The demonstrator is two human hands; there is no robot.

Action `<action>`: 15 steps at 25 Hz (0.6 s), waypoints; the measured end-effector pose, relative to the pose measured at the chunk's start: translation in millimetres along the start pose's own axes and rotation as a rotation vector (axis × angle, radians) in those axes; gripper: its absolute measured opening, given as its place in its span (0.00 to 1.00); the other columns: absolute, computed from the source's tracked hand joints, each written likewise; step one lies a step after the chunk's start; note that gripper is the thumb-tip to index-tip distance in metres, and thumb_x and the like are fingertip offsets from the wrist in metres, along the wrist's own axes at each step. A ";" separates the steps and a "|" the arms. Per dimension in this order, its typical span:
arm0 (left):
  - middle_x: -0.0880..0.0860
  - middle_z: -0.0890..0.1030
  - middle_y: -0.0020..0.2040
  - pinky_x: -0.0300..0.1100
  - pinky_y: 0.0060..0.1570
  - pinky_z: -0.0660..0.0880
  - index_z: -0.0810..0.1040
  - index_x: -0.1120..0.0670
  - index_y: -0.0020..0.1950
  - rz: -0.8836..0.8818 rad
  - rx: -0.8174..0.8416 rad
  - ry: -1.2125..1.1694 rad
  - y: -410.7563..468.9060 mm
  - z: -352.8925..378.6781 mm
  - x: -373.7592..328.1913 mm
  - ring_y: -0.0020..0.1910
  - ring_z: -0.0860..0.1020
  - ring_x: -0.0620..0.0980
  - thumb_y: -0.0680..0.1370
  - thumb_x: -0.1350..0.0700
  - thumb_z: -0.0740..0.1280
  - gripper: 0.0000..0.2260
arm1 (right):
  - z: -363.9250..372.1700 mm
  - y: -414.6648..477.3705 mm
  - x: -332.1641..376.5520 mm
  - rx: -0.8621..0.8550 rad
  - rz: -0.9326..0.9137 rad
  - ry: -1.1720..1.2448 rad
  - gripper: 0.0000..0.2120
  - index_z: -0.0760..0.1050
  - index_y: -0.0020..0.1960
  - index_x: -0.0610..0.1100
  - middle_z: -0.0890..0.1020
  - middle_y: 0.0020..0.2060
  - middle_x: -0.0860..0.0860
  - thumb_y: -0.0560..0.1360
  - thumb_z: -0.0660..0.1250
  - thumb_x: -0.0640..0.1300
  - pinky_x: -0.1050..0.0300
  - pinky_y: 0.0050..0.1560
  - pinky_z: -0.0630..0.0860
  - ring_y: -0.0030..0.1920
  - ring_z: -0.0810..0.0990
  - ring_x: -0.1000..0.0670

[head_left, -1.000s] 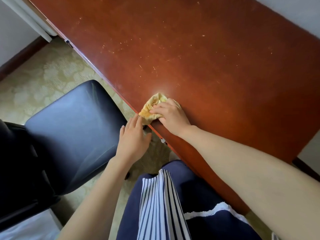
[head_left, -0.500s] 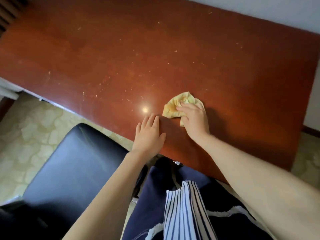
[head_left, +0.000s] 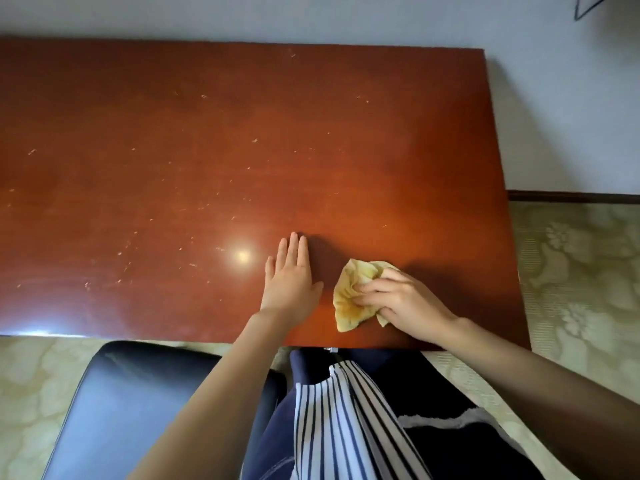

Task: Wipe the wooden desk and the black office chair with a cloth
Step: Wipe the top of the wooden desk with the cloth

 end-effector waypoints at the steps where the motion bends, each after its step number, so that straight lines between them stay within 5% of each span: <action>1: 0.54 0.39 0.78 0.52 0.74 0.42 0.38 0.58 0.77 -0.013 -0.002 0.029 6.0 -0.5 -2.4 0.77 0.38 0.53 0.80 0.48 0.61 0.38 | -7.5 1.7 -10.8 -0.016 0.057 0.003 0.20 0.84 0.49 0.42 0.84 0.50 0.50 0.62 0.73 0.26 0.47 0.45 0.80 0.46 0.80 0.42; 8: 0.58 0.37 0.78 0.61 0.72 0.44 0.35 0.60 0.76 -0.137 0.048 0.351 37.9 -6.0 -13.9 0.76 0.38 0.58 0.68 0.29 0.64 0.56 | -62.5 38.8 -96.5 -0.097 0.311 -0.068 0.20 0.80 0.59 0.44 0.79 0.60 0.49 0.71 0.66 0.28 0.49 0.65 0.68 0.62 0.72 0.41; 15: 0.56 0.36 0.78 0.61 0.72 0.45 0.33 0.58 0.76 -0.172 0.037 0.397 41.7 -4.8 -12.2 0.77 0.38 0.55 0.65 0.27 0.65 0.59 | -50.7 93.8 -93.4 -0.366 0.598 -0.190 0.15 0.79 0.59 0.44 0.81 0.56 0.47 0.77 0.61 0.35 0.51 0.63 0.63 0.58 0.72 0.40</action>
Point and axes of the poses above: each hand's wrist, its own y-axis towards the middle knuckle, its own z-axis out of the palm, x = y × z, the point moved 4 cm from there along y, towards the middle knuckle
